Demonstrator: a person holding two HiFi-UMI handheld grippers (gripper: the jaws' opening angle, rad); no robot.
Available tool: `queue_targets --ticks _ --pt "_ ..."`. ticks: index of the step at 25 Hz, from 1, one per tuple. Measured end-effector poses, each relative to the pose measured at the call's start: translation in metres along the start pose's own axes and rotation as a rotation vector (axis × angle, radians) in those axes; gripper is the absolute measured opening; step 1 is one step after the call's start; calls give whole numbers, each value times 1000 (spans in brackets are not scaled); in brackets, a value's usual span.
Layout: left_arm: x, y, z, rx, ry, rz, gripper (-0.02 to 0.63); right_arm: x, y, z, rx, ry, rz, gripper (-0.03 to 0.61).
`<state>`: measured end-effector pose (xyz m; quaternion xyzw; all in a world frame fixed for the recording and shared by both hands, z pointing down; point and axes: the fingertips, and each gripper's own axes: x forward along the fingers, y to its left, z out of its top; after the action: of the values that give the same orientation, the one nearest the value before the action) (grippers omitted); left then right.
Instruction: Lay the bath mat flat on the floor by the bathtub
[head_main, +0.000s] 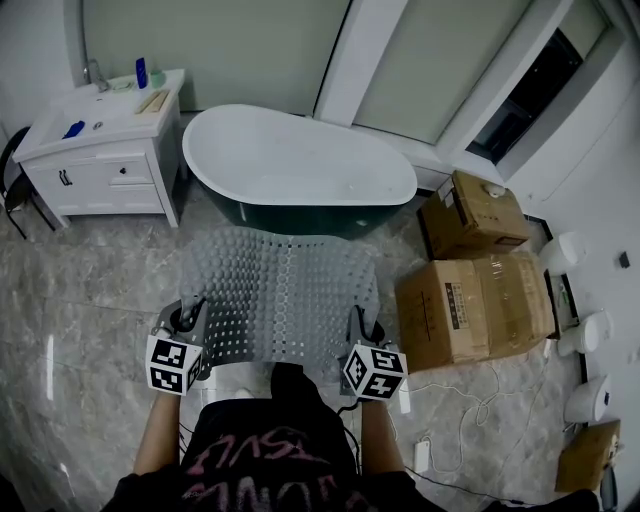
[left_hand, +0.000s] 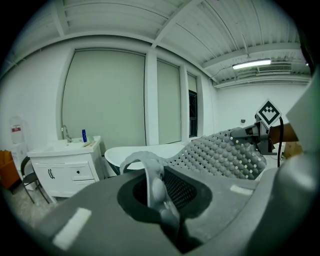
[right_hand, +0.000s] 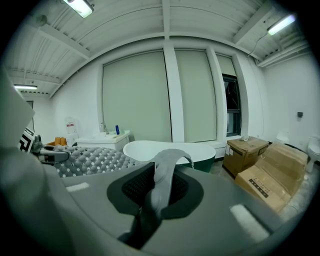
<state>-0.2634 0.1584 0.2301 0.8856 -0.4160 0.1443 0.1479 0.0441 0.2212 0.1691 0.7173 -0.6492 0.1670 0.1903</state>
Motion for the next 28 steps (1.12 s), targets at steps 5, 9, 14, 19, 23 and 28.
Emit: queue_targets --ticks 5,9,14,19,23,28 --pt "7 0 3 -6 -2 3 26 8 -3 4 0 -5 6 60" --pt "16 -2 4 8 5 8 26 14 -11 4 4 -3 11 60" --pt "30 -8 7 8 34 -4 26 26 -22 5 14 4 8 60" --pt "52 -11 7 -10 53 -1 26 43 -36 5 21 19 20 60" --pt "72 -13 9 -10 75 9 26 63 -51 7 21 34 28 60" --pt "97 -13 13 -5 108 19 27 92 -67 10 24 63 50 60"
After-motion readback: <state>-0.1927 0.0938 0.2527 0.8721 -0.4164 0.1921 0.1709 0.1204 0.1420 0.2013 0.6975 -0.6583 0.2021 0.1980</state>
